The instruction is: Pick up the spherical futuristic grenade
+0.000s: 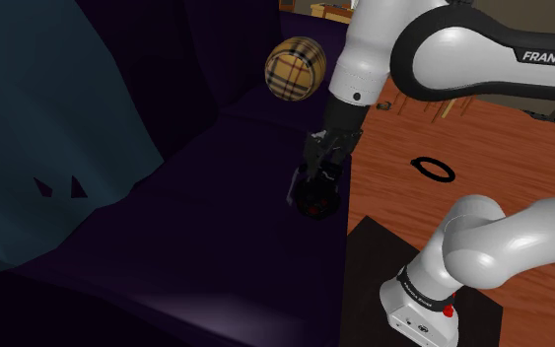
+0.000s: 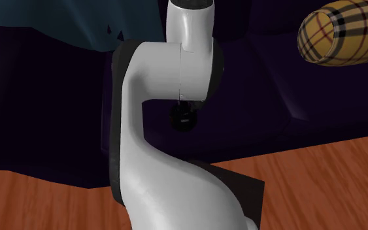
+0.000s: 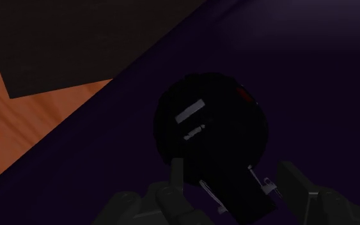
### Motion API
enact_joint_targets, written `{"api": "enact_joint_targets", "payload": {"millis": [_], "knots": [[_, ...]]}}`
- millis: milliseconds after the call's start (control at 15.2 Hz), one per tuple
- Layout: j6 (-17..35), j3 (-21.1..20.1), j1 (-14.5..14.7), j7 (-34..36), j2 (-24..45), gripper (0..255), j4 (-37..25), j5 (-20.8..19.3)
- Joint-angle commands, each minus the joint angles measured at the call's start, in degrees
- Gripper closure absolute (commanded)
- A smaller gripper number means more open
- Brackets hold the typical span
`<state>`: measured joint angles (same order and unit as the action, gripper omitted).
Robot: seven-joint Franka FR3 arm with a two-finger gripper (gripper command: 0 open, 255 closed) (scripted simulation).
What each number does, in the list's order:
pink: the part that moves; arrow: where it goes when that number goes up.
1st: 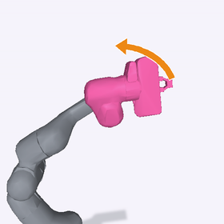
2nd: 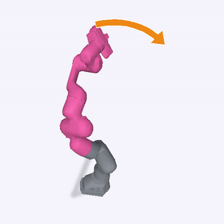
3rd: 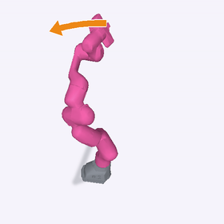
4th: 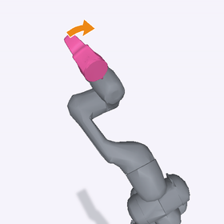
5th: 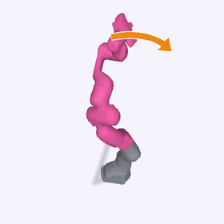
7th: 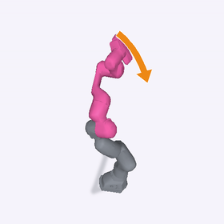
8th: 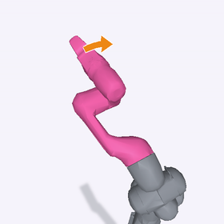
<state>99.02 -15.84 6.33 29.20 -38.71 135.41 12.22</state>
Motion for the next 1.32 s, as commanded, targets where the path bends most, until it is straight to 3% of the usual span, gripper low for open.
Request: {"api": "enact_joint_targets", "payload": {"millis": [0,528,1254], "knots": [[0.2,0.0,0.0,0.0,-0.1,255,0.2,0.0],[0.1,-0.1,0.0,0.1,0.0,255,0.2,0.1],[-7.8,0.9,-0.4,0.7,1.4,255,-9.3,-1.0]]}}
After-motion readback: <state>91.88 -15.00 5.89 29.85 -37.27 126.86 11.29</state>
